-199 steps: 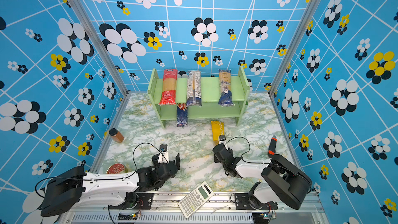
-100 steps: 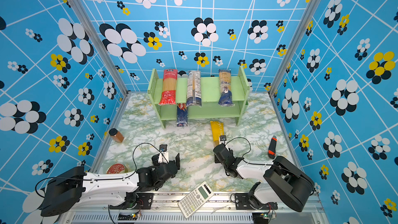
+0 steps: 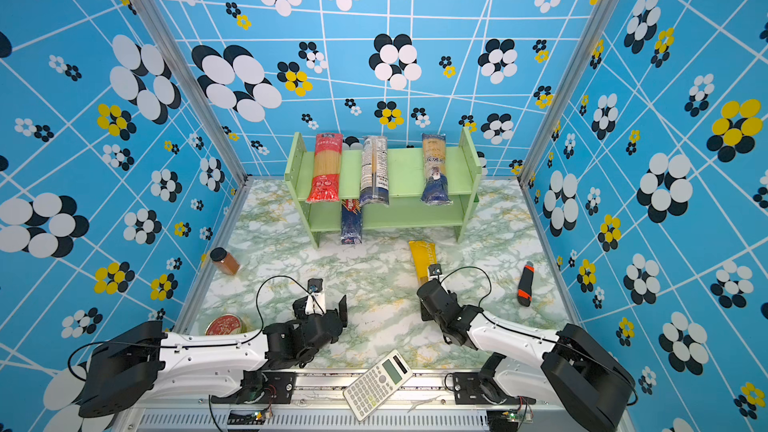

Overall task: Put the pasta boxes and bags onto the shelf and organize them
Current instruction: 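Lift the Pastatime bag's near end and tilt it upright with the right gripper, then carry the upright Pastatime bag toward the shelf's lower tier with the right gripper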

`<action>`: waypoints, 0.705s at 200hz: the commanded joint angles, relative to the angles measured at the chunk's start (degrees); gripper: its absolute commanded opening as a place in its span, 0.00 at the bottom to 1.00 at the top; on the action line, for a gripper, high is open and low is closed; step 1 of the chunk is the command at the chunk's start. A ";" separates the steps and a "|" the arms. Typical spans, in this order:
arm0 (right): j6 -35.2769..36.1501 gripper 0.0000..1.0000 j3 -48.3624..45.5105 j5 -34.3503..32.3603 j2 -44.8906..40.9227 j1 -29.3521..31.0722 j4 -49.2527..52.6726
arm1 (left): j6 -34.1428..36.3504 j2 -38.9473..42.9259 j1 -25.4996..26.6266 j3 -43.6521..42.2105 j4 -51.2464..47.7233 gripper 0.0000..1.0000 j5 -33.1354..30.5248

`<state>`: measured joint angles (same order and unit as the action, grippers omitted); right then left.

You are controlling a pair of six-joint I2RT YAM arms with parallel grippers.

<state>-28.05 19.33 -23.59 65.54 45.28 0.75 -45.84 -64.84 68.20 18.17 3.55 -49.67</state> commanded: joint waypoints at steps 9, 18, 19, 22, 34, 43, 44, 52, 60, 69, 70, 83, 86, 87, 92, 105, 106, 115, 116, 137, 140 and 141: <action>0.81 0.19 3.32 -1.51 -4.50 0.39 3.12 | 0.03 -0.82 -0.70 1.25 1.32 0.99 -0.30; 0.87 0.19 3.79 -1.07 -5.12 0.35 3.76 | 0.01 -0.90 -0.69 1.25 1.36 0.99 -0.29; 0.88 0.19 3.83 -1.00 -5.18 0.39 3.83 | 0.03 -0.99 -0.70 1.25 1.32 0.99 -0.32; 0.96 0.18 3.99 -0.72 -5.42 0.35 4.02 | 0.03 -0.99 -0.67 1.25 1.36 0.99 -0.33; 1.29 0.18 4.51 0.05 -5.96 0.42 4.27 | 0.01 -1.12 -0.68 1.34 1.46 0.99 -0.33; 1.41 0.16 4.81 0.37 -6.31 0.39 4.49 | 0.05 -1.27 -0.75 1.29 1.38 0.99 -0.24; 1.41 0.16 4.87 0.33 -6.39 0.37 4.51 | 0.01 -1.26 -0.73 1.32 1.42 0.99 -0.24; 1.38 0.13 5.30 0.51 -6.60 0.38 5.01 | 0.05 -1.30 -0.79 1.42 1.37 0.99 -0.23; 1.46 0.10 5.73 0.75 -6.77 0.35 5.60 | 0.00 -1.26 -0.77 1.33 1.37 0.99 -0.24; 1.57 0.07 6.28 1.15 -6.99 0.35 6.24 | -0.04 -1.26 -0.77 1.34 1.28 0.99 -0.25; 1.58 0.07 6.35 1.16 -7.00 0.39 6.31 | -0.04 -1.26 -0.78 1.34 1.28 0.99 -0.21; 2.01 0.06 7.01 1.77 -7.24 0.42 7.13 | -0.23 -1.17 -0.72 1.29 1.19 0.99 -0.25; 2.12 0.06 7.11 2.07 -7.33 0.37 7.15 | -0.21 -1.10 -0.75 1.25 1.19 0.99 -0.26; 2.21 0.06 7.16 2.15 -7.39 0.35 7.15 | -0.21 -1.09 -0.77 1.25 1.19 0.99 -0.26; 2.32 0.05 7.27 2.48 -7.55 0.41 7.23 | -0.21 -1.08 -0.72 1.25 1.18 0.99 -0.33; 2.46 0.04 7.47 2.68 -7.96 0.38 7.42 | -0.30 -1.04 -0.77 1.16 1.11 0.99 -0.38; 2.42 0.04 7.47 2.68 -8.01 0.36 7.42 | -0.30 -1.02 -0.78 1.16 1.11 0.99 -0.40; 2.48 0.03 7.56 2.72 -8.50 0.33 7.42 | -0.38 -0.91 -0.75 1.07 1.10 0.99 -0.43; 2.48 0.03 7.56 2.70 -8.54 0.38 7.42 | -0.38 -0.91 -0.77 1.03 1.10 0.99 -0.47; 2.39 0.00 7.73 2.53 -9.49 0.32 7.79 | -0.39 -0.75 -0.80 0.94 1.11 0.99 -0.52; 2.33 0.00 7.88 2.38 -9.65 0.41 8.04 | -0.39 -0.73 -0.79 0.96 1.06 0.99 -0.52; 2.32 0.00 7.98 2.35 -9.69 0.38 8.12 | -0.39 -0.73 -0.79 0.97 1.04 0.99 -0.52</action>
<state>-26.35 23.59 -19.09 58.54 45.36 12.29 -45.87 -65.58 67.83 18.17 4.40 -49.67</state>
